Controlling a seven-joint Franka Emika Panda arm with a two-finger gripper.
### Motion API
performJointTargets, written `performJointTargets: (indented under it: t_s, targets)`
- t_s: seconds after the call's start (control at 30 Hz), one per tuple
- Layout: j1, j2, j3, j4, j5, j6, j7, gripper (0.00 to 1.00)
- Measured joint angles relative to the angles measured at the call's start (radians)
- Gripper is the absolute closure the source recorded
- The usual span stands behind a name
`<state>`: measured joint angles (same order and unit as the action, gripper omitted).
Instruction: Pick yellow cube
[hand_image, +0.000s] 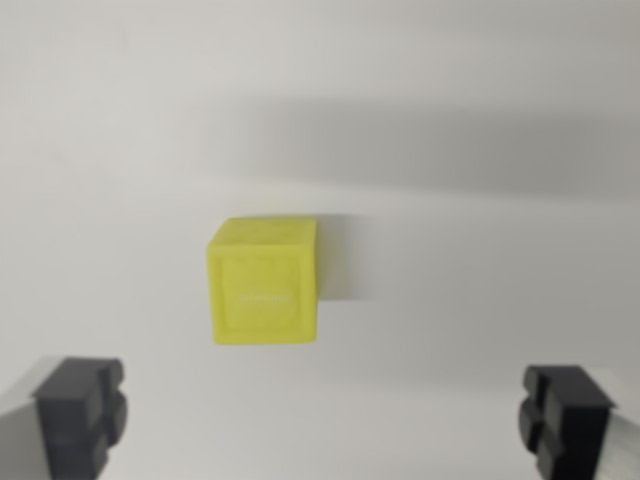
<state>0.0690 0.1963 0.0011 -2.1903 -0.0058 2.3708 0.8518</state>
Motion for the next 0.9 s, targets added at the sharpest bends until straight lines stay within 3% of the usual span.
performJointTargets:
  t_s: [0.9]
  targets:
    - [0.021,0.052,0.0,-0.07,0.001,0.127,0.017,0.0]
